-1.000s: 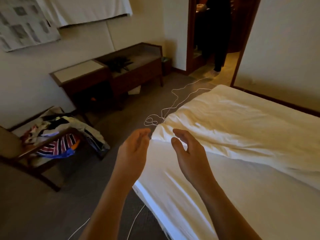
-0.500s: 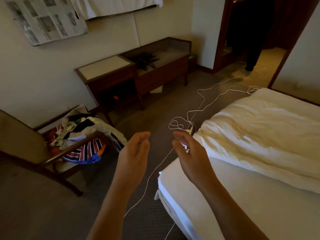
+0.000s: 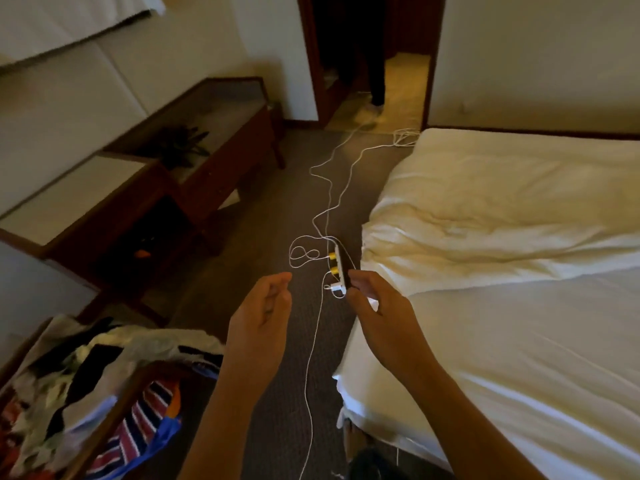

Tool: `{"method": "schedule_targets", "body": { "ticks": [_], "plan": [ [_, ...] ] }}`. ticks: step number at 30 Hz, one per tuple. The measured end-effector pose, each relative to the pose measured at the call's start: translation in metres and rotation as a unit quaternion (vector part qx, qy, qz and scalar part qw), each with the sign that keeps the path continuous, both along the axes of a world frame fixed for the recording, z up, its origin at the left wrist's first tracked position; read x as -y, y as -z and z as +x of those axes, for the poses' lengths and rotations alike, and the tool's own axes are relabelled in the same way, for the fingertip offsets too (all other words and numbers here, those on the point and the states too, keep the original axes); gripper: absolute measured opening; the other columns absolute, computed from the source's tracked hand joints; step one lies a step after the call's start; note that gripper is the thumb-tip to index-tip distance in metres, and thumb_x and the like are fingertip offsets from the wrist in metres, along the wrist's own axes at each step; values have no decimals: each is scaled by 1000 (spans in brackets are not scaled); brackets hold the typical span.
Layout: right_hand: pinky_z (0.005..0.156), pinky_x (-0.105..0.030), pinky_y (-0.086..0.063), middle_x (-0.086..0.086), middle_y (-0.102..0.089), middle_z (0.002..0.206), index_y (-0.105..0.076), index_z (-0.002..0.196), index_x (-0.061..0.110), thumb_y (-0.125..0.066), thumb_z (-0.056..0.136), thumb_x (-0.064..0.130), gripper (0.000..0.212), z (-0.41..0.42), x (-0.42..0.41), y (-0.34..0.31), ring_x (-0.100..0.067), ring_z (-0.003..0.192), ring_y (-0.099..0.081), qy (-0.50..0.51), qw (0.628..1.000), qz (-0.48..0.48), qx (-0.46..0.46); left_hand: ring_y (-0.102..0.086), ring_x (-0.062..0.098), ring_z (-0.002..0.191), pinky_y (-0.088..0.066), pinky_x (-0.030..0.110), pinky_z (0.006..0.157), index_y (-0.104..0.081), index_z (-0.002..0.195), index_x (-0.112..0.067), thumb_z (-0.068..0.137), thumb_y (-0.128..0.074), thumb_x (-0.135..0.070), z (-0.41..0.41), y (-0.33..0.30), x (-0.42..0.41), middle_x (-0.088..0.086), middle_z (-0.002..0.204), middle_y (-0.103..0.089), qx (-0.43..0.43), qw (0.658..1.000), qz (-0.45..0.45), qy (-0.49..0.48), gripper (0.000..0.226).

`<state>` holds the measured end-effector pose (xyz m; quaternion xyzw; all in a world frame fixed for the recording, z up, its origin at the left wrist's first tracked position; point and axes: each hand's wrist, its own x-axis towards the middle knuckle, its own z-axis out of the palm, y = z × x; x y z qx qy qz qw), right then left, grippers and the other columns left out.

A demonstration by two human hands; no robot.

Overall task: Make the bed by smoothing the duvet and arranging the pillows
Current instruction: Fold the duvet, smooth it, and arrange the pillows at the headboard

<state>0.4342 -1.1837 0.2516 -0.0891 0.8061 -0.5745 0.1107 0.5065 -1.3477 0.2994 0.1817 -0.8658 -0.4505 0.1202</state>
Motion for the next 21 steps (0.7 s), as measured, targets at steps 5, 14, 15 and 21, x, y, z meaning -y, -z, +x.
{"method": "schedule_targets", "body": {
  "ticks": [5, 14, 15, 21],
  "plan": [
    [79, 2, -36, 6, -55, 141, -51, 137, 26, -50, 101, 33, 36, -54, 47, 20, -11, 128, -52, 61, 997, -23, 33, -59, 5, 103, -47, 14, 83, -56, 127, -20, 100, -48, -18, -71, 16, 63, -9, 116, -60, 27, 998, -25, 50, 28],
    [66, 4, -38, 22, -58, 109, -54, 135, 25, -50, 102, 30, 34, -170, 108, 16, 22, 83, -54, 102, 994, -14, 31, -57, -10, 100, -40, 1, 72, -58, 127, -24, 101, -48, -19, -210, 20, 122, -15, 117, -60, 49, 993, -11, 108, 28],
    [66, 4, -38, 24, -57, 104, -54, 134, 24, -50, 102, 29, 33, -180, 108, 19, 26, 82, -53, 121, 992, -16, 32, -55, -16, 100, -39, -2, 73, -57, 125, -27, 101, -48, -19, -223, 22, 124, -19, 116, -59, 50, 991, -3, 123, 27],
    [82, -13, -42, 5, -62, 130, -55, 135, 23, -52, 101, 32, 35, -228, 111, 57, -7, 113, -59, 274, 959, -14, 65, -54, -18, 98, -41, 1, 73, -57, 121, -34, 102, -48, -22, -322, 50, 137, -24, 111, -58, 67, 968, 2, 241, 24]
  ]
}}
